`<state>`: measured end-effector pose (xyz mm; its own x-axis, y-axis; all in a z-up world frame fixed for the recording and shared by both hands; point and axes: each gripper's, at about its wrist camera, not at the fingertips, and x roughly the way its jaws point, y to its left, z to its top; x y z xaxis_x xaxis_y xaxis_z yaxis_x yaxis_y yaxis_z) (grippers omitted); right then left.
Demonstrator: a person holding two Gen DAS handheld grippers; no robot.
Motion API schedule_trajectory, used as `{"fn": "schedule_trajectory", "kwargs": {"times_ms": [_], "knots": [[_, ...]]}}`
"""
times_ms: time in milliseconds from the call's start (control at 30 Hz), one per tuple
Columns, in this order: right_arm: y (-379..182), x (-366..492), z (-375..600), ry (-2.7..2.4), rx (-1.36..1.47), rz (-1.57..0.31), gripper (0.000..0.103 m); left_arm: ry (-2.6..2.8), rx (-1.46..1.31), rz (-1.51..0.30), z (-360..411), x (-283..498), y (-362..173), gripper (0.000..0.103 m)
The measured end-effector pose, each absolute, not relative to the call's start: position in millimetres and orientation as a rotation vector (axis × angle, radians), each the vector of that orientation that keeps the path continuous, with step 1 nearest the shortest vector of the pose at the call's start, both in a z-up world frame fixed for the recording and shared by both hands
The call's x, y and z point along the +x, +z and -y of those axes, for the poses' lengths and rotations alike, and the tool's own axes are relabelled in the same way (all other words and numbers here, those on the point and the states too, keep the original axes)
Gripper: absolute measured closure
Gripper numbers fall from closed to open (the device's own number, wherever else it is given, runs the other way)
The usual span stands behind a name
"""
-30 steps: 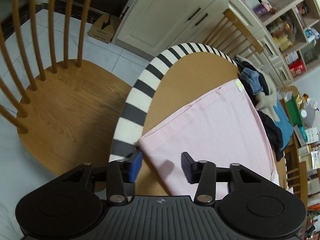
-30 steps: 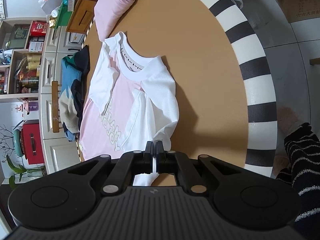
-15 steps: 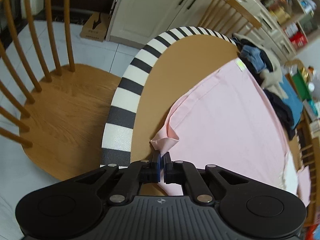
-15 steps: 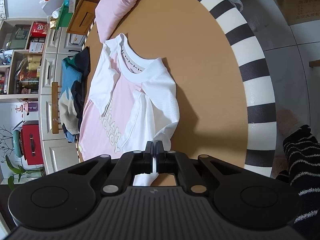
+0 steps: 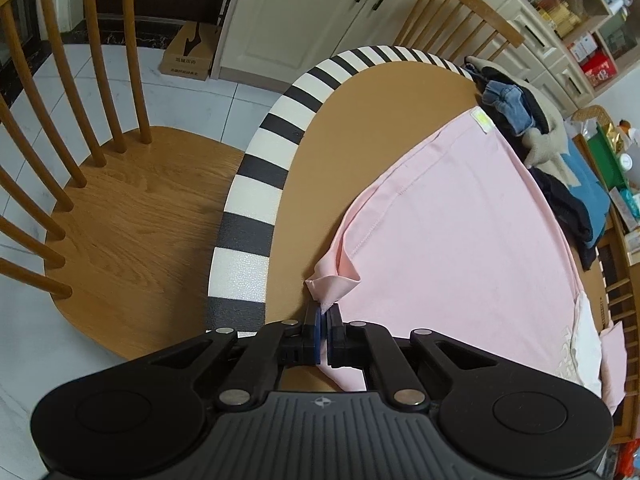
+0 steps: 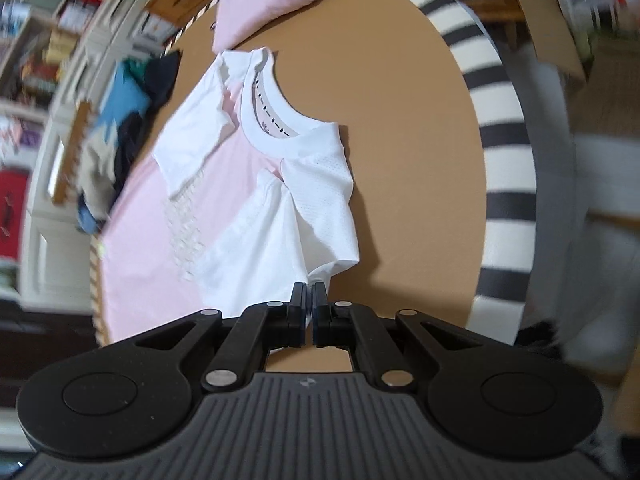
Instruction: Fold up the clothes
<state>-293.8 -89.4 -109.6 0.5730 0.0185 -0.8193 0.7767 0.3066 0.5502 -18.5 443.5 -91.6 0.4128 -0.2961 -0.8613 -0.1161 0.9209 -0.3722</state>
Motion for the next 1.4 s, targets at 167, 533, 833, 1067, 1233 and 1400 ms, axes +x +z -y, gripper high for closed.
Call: {"fn": "schedule_trajectory", "kwargs": {"times_ms": [167, 533, 833, 1067, 1233, 1400], "knots": [[-102.0, -281.7, 85.1, -0.579, 1.036, -0.916, 0.1, -0.122, -0.378, -1.149, -439.9, -16.9, -90.2, 0.1], [-96.5, -284.4, 87.1, -0.556, 0.987, -0.943, 0.101, -0.128, -0.356, -1.151, -442.9, -20.2, -86.3, 0.1], [-97.7, -300.0, 87.8, -0.572, 0.96, -0.975, 0.101, -0.16, -0.338, -1.179, -446.1, -38.8, -84.0, 0.1], [-97.6, -314.0, 96.4, -0.606, 0.972, -0.981, 0.101, -0.192, -0.339, -1.206, -450.3, -65.2, -82.5, 0.1], [-93.5, -308.1, 101.0, -0.594, 0.98, -0.968, 0.101, -0.19, -0.358, -1.211, -451.6, -67.9, -82.2, 0.1], [-80.5, -298.6, 106.0, -0.569, 0.97, -0.96, 0.101, -0.209, -0.373, -1.194, -448.6, -64.2, -68.3, 0.1]]}}
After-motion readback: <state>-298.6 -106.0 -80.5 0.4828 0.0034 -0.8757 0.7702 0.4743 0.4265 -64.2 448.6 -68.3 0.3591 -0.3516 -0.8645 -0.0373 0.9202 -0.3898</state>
